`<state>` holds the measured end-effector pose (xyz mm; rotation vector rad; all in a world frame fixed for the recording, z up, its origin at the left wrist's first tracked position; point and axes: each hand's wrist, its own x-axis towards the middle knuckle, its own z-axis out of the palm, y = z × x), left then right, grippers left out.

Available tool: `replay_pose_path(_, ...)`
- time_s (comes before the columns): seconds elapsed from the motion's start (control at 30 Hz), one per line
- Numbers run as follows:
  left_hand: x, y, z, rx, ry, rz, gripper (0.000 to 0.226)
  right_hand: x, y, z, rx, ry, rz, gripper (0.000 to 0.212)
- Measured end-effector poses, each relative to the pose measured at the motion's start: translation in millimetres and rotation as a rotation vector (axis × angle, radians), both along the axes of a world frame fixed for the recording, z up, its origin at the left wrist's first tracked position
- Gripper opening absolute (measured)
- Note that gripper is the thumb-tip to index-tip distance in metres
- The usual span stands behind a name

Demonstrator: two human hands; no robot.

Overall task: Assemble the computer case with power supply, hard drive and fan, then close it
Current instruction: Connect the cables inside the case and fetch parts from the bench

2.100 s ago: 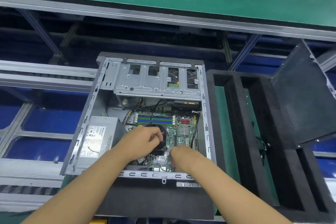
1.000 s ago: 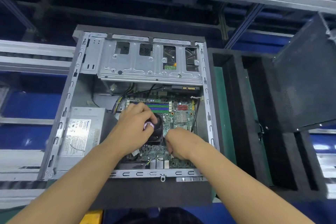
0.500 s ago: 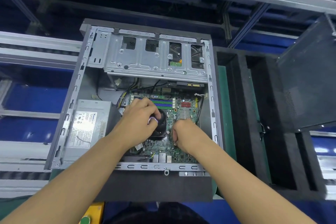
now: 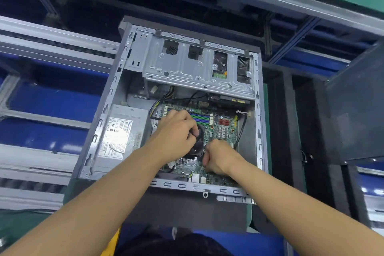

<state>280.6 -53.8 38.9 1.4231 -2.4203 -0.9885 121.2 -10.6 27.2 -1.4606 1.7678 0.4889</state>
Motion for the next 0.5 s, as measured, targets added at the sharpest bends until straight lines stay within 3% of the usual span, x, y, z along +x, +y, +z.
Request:
replay_pose_path(0.17, 1, 1, 0, -0.001, -0.002, -0.005, 0.016, 0, 2, -5, -0.006, -0.004, -0.045, 0.033)
replay_pose_path(0.33, 1, 1, 0, -0.003, -0.002, -0.007, 0.016, -1, 5, -2, -0.008, -0.040, -0.038, 0.020)
replay_pose_path(0.43, 1, 2, 0, -0.001, -0.003, -0.005, 0.016, -6, 11, 1, -0.014, -0.026, 0.002, 0.027)
replay_pose_path(0.5, 1, 2, 0, -0.003, -0.009, -0.009, 0.016, -8, 13, 3, -0.036, -0.020, 0.000, 0.019)
